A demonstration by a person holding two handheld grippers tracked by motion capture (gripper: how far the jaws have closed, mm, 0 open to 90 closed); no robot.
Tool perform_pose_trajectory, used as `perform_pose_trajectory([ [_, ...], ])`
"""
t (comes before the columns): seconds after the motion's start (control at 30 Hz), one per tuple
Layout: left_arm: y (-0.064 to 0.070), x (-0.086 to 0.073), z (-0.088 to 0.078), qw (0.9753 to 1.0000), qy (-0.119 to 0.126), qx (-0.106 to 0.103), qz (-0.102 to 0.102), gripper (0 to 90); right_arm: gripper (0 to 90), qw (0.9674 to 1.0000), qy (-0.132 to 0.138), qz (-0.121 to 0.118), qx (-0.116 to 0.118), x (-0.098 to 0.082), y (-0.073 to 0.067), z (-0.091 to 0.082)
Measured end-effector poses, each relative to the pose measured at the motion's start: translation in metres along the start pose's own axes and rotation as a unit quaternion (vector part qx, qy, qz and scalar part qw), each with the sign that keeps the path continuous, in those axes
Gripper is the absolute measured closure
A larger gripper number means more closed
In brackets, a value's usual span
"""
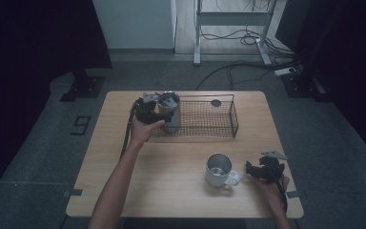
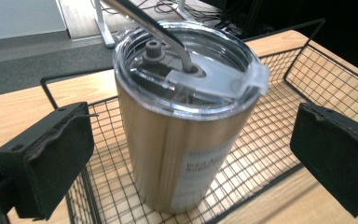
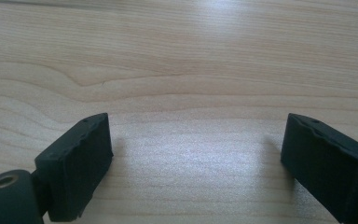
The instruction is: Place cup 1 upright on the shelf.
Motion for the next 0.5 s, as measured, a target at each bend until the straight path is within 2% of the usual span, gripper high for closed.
perform_pose_trajectory([
  [0.5,0.009,-0.023,-0.033,0.9999,0.006,-0.014,0.003,1.0,8.3,1.0,0.0,0.0,-0.001,0.0,0.0,0.0],
])
Point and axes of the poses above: each handheld gripper's, and its own axes: z roughly forward along the jaws, x roughly out of its top, y roughly to its right, the point moved 3 cm from there along z, roughly forward along the jaws, and after that the axes turned 10 degrees about -x, right-handed, at the moved point
